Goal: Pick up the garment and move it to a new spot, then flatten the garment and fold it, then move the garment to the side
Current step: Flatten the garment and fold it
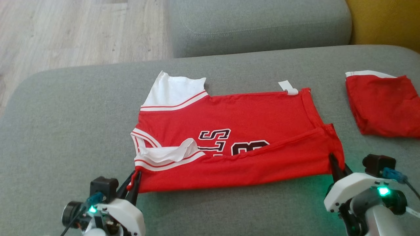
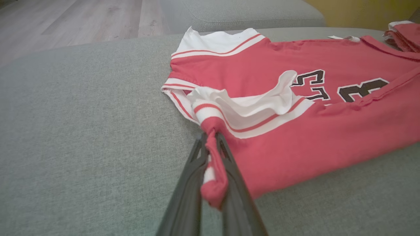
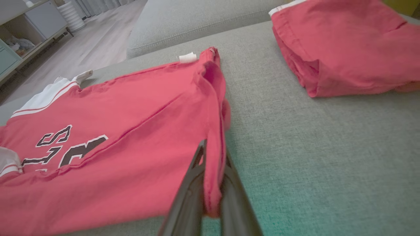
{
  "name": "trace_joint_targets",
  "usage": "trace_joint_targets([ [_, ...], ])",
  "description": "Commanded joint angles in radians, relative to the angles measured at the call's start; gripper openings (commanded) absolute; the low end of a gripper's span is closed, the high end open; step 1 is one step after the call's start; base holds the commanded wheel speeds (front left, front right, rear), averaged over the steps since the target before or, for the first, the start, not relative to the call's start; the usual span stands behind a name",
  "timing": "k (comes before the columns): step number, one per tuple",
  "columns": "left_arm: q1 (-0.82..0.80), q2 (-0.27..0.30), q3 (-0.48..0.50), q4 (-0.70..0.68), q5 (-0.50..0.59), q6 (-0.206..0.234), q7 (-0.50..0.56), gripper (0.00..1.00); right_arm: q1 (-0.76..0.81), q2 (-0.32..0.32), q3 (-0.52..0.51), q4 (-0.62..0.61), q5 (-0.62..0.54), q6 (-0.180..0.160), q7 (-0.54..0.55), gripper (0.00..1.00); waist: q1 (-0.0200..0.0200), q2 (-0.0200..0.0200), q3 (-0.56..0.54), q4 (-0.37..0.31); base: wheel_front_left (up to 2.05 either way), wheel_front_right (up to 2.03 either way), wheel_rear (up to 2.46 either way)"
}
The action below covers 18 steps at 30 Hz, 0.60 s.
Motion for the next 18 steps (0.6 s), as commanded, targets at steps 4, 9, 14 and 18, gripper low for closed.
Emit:
trace_joint_targets([
  [4,-0.027,0.027,0.03,-0.048,-0.01,0.008,0.012,0.0,-0.005,-0.004,0.011,-0.087,0.011,-0.001,0.012,0.0,0.0,-0.0001,0.016,0.002,0.0,0.0,0.0],
  [9,-0.031,0.028,0.028,-0.052,-0.007,0.018,0.005,0.95,0.003,-0.004,0.007,-0.125,0.038,-0.001,-0.018,1.0,0.0,-0.0001,0.026,0.003,0.0,0.0,0.0],
  [14,-0.039,0.018,0.045,-0.056,-0.002,0.053,-0.045,1.0,-0.005,-0.004,0.017,-0.16,0.061,-0.001,-0.114,1.0,0.0,-0.0001,0.029,0.001,0.0,0.0,0.0],
  [18,-0.054,0.002,0.065,-0.07,0.01,0.09,-0.128,1.0,-0.007,-0.004,0.046,-0.183,0.076,-0.001,-0.205,1.0,0.0,-0.0001,0.036,0.002,0.0,0.0,0.0],
])
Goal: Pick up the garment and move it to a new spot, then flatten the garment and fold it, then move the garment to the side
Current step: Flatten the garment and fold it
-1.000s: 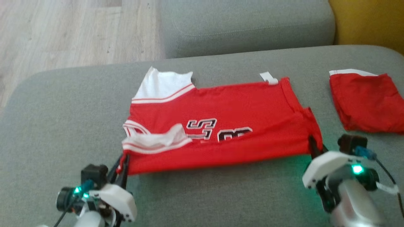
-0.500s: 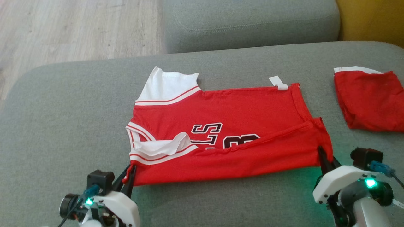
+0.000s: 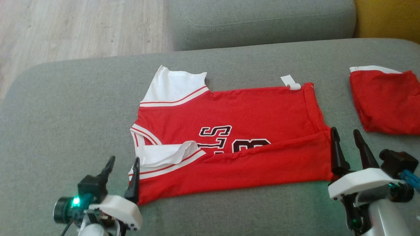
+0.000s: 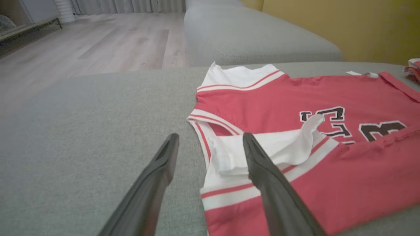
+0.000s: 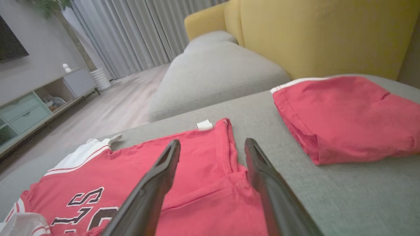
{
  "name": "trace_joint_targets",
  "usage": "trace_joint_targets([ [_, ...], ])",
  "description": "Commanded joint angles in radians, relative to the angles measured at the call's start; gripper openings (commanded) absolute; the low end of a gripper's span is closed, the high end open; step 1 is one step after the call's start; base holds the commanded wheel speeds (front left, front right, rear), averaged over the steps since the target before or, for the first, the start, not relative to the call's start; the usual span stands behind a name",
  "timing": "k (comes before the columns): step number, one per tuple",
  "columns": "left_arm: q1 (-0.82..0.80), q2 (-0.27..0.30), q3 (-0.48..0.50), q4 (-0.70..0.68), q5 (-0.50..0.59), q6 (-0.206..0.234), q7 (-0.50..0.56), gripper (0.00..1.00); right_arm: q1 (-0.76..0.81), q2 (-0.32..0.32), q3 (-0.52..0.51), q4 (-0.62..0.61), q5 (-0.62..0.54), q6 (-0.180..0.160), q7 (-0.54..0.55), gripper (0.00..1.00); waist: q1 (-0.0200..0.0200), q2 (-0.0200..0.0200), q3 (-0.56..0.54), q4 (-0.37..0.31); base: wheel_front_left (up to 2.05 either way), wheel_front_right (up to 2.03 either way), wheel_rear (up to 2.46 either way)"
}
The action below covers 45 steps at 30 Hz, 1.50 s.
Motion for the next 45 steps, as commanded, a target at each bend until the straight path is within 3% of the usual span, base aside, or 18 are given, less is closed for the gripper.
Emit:
trace_joint_targets([
  [1,-0.06,0.002,0.045,-0.038,0.011,0.015,-0.041,1.0,-0.028,-0.005,0.03,-0.036,0.004,-0.001,-0.026,1.0,0.0,-0.0001,0.006,0.0,0.0,0.0,0.0],
  [6,-0.083,-0.037,0.075,-0.039,0.006,0.041,-0.189,1.0,-0.031,-0.005,0.065,-0.029,-0.016,-0.001,-0.1,1.0,0.0,-0.0001,0.034,-0.004,0.0,0.0,0.0],
  [12,-0.161,-0.049,0.076,-0.063,0.025,-0.009,-0.244,1.0,-0.058,-0.005,0.093,-0.014,-0.046,-0.001,-0.133,1.0,0.0,-0.0001,0.082,-0.028,0.0,0.0,0.0],
  [18,-0.301,-0.015,0.063,-0.037,0.065,-0.054,-0.246,1.0,-0.094,-0.005,0.111,-0.019,-0.042,-0.001,-0.151,1.0,0.0,-0.0001,0.135,-0.066,0.0,0.0,0.0],
  [21,-0.425,0.027,0.049,0.019,0.085,-0.094,-0.19,1.0,-0.118,-0.005,0.126,-0.026,-0.035,-0.001,-0.158,1.0,0.0,-0.0001,0.174,-0.097,0.0,0.0,0.0],
  [26,-0.649,0.115,0.003,0.169,0.083,-0.169,-0.01,1.0,-0.158,-0.005,0.146,-0.043,-0.014,-0.001,-0.172,1.0,0.0,-0.0001,0.244,-0.152,0.0,0.0,0.0],
  [29,-0.794,0.176,-0.06,0.299,0.05,-0.186,0.134,1.0,-0.186,-0.005,0.174,-0.062,0.007,-0.001,-0.179,1.0,0.0,-0.0001,0.304,-0.196,0.0,0.0,0.0],
  [33,-0.876,0.242,-0.187,0.37,-0.042,-0.187,0.24,1.0,-0.209,-0.005,0.205,-0.075,0.026,-0.001,-0.183,1.0,0.0,-0.0001,0.354,-0.24,0.0,0.0,0.0],
  [38,-0.947,0.321,-0.256,0.451,-0.127,-0.187,0.287,1.0,-0.223,-0.005,0.228,-0.09,0.047,-0.001,-0.185,1.0,0.0,-0.0001,0.399,-0.278,0.0,0.0,0.0],
  [45,-0.993,0.354,-0.319,0.523,-0.209,-0.188,0.275,1.0,-0.219,-0.005,0.233,-0.11,0.064,-0.001,-0.185,1.0,0.0,-0.0001,0.419,-0.3,0.0,0.0,0.0],
])
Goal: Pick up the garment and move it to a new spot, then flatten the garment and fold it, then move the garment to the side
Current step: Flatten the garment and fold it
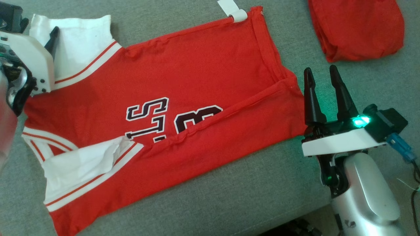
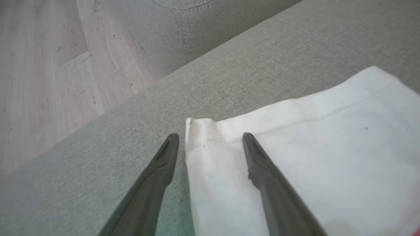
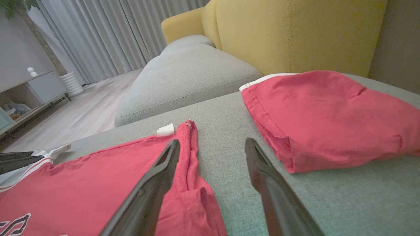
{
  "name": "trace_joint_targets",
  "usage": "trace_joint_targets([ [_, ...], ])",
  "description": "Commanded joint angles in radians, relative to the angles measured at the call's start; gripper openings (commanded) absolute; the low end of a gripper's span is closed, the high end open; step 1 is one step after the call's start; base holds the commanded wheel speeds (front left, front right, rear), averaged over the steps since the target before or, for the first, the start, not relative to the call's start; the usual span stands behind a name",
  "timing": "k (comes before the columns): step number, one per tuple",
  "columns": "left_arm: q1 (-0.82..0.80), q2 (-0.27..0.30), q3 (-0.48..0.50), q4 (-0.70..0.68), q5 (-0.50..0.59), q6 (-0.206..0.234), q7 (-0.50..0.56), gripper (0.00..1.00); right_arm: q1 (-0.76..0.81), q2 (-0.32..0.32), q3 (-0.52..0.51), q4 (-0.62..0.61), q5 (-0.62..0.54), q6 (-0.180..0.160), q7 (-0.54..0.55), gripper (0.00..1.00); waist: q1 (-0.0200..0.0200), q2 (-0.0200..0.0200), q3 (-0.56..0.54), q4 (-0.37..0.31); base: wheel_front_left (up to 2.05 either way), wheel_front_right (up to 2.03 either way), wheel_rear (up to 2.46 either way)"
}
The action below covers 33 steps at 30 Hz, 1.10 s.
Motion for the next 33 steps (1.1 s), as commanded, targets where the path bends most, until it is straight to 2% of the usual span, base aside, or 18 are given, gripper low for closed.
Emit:
trace_joint_targets([
  [1,-0.051,0.054,0.014,-0.01,-0.017,0.002,-0.01,1.0,-0.008,-0.004,0.021,-0.037,0.003,-0.001,-0.011,1.0,-0.0001,0.0,0.003,-0.004,0.0,0.0,0.0],
  [16,-0.121,0.056,-0.075,0.096,-0.094,0.002,0.036,1.0,-0.011,-0.004,0.01,-0.048,-0.004,-0.001,-0.011,1.0,-0.0001,0.0,0.024,-0.003,0.0,0.0,0.0],
  [17,-0.118,0.049,-0.084,0.098,-0.107,0.002,0.054,0.88,-0.011,-0.004,0.009,-0.048,-0.005,-0.001,-0.011,1.0,-0.0001,0.0,0.024,-0.002,0.0,0.0,0.0],
  [18,-0.109,0.04,-0.095,0.091,-0.131,0.002,0.08,0.0,-0.011,-0.004,0.008,-0.048,-0.006,-0.001,-0.011,1.0,-0.0001,0.0,0.023,-0.001,0.0,0.0,0.0],
  [20,-0.09,0.031,-0.117,0.055,-0.194,0.002,0.133,0.0,-0.01,-0.004,0.003,-0.046,-0.007,-0.001,-0.011,1.0,-0.0001,0.0,0.018,0.006,0.0,0.0,0.0],
  [22,-0.093,0.041,-0.122,0.025,-0.229,0.002,0.125,0.0,-0.01,-0.004,-0.002,-0.043,-0.014,-0.001,-0.011,1.0,-0.0001,0.0,0.012,0.017,0.0,0.0,0.0],
  [28,-0.107,0.02,-0.151,-0.021,-0.238,0.002,-0.008,0.0,-0.032,-0.004,-0.023,-0.02,-0.102,-0.001,-0.003,1.0,-0.0001,0.0,-0.03,0.079,0.0,0.0,0.0],
  [33,-0.108,-0.016,-0.181,-0.072,-0.218,0.002,-0.146,0.0,-0.097,-0.004,-0.067,-0.017,-0.187,-0.001,0.105,1.0,-0.0001,0.0,-0.07,0.154,0.0,0.0,0.0],
])
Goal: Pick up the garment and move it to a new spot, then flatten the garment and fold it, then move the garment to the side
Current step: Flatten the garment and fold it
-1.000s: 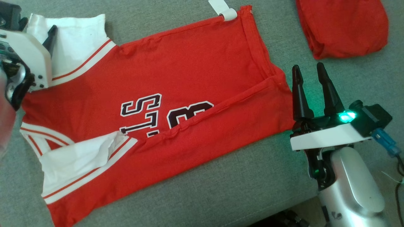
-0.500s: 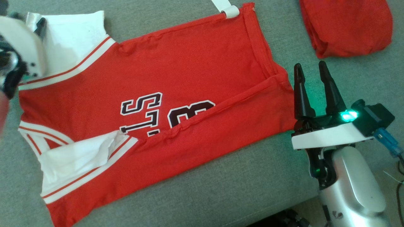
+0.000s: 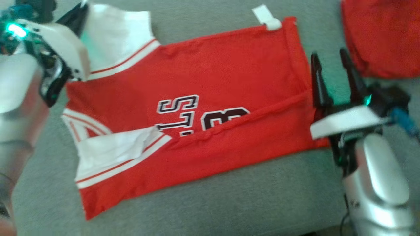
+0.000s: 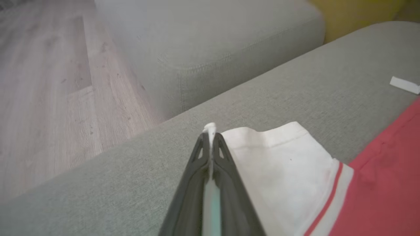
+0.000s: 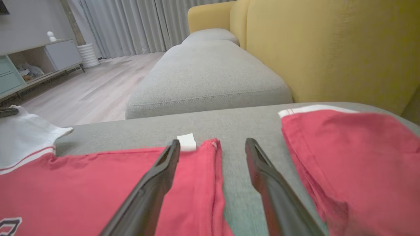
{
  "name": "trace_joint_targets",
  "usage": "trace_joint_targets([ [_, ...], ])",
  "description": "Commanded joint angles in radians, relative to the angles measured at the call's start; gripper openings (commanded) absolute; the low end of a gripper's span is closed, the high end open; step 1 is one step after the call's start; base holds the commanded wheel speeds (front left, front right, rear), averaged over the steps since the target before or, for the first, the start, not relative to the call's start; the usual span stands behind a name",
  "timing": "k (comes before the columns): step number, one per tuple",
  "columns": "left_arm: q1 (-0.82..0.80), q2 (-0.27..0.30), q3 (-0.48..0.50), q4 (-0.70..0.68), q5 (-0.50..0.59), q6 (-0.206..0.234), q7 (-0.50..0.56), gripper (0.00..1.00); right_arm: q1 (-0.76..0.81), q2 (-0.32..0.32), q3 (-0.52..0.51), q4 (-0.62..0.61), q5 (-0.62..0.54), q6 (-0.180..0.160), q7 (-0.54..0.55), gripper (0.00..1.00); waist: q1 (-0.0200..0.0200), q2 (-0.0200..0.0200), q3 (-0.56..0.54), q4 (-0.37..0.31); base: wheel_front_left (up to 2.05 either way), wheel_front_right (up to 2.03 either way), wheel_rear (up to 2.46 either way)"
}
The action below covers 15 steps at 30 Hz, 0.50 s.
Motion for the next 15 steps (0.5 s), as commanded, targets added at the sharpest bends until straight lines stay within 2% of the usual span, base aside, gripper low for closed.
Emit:
trace_joint_targets([
  [1,-0.036,0.032,0.023,-0.037,0.012,0.002,-0.041,0.0,-0.053,-0.003,0.005,-0.027,-0.017,-0.001,0.043,1.0,0.0,0.0,-0.035,0.055,0.0,0.0,0.0],
  [5,-0.022,0.02,0.002,-0.097,0.039,0.002,-0.123,0.0,-0.144,-0.007,-0.039,0.011,-0.062,-0.001,0.182,1.0,0.0,0.0,-0.055,0.119,0.0,0.0,0.0],
  [10,0.013,0.003,-0.028,-0.191,0.075,0.024,-0.17,0.0,-0.253,-0.062,-0.07,0.153,-0.117,-0.001,0.37,1.0,0.0,0.0,-0.062,0.193,0.0,0.0,0.0],
  [15,0.06,-0.011,-0.056,-0.298,0.083,0.039,-0.174,0.0,-0.344,-0.112,-0.1,0.312,-0.16,-0.001,0.448,1.0,0.0,0.0,-0.054,0.24,0.0,0.0,0.0],
])
